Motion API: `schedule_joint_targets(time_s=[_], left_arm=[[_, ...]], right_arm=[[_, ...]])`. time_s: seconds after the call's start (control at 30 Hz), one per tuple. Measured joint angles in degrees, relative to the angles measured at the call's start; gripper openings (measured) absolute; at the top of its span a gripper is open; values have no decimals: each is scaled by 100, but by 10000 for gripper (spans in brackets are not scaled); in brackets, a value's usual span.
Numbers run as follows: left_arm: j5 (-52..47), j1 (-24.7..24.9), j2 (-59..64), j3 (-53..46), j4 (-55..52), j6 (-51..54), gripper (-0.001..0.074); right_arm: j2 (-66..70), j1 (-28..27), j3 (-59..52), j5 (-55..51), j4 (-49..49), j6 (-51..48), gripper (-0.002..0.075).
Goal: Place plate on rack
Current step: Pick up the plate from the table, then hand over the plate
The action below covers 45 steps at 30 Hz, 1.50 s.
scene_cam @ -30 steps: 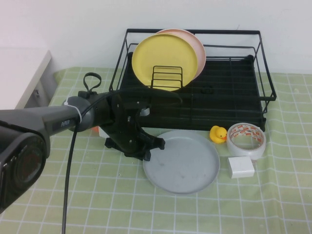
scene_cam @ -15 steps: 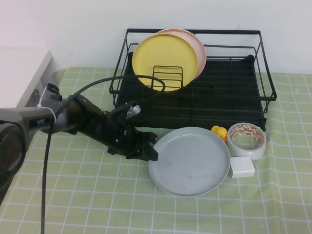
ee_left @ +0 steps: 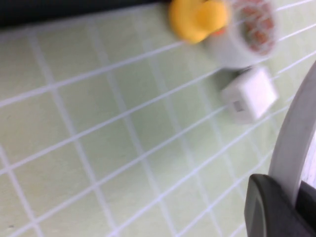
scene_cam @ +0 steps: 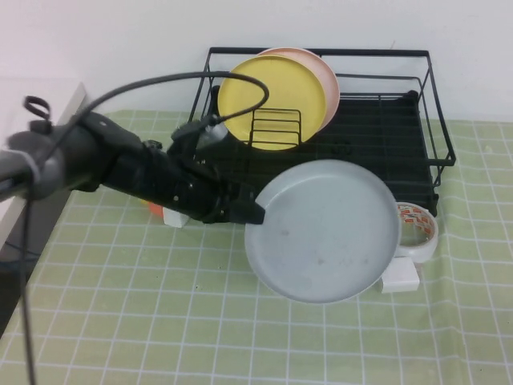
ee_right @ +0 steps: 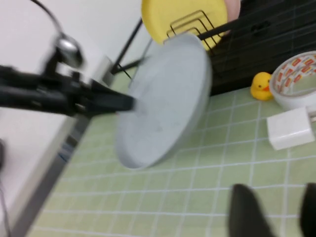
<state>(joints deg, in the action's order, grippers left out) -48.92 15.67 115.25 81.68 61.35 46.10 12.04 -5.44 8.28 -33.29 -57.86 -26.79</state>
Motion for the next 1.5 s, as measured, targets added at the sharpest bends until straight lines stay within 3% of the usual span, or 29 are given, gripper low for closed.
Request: schedule_joint_targets(time_s=[0.1,0.2,0.47,0.57,0.73,0.9,0.97,1.07,1.17,1.27,1.43,1.5], left_arm=[[348,95,-680,-617,317,444,4],[675,149,-1340,-1353,839,1072,4],[1365,153,-2523,-2790,2976,3182,4],[1413,153,-2725,-2975,3345,3482,4],[1449,153,-2798,-3018,3485,3598,4],[1635,153,-2812,-3018,3524,3649,4],[1777,153,-2812,-3018,3535,3659,5],[2081,153,-2812,-3018,3535,3673,6],[2162,142,-2839,-3018,3548,3653,19],[2052,-7,-2888,-3018,3464,3437,98],[1775,-489,-2993,-3018,2952,2474,384],[1619,-752,-3111,-3018,2638,2093,455]], right_arm=[[1092,0,640,-24,0,-666,371],[2198,0,1361,-158,-214,-1675,443],[5251,27,3458,-1530,-1773,-4842,472],[6357,158,4244,-2213,-1964,-5310,471],[8102,699,5509,-3153,-2009,-5358,442],[9273,1255,6343,-3365,-1899,-4882,394],[9606,1418,6563,-3368,-1876,-4791,340],[9825,1535,6714,-3381,-1887,-4841,191],[9839,1571,6832,-3276,-1887,-4989,176],[9839,1594,7043,-3197,-1811,-5144,175],[9839,1594,7628,-2969,-1444,-5285,174],[9848,1594,7933,-2818,-1269,-5349,173]])
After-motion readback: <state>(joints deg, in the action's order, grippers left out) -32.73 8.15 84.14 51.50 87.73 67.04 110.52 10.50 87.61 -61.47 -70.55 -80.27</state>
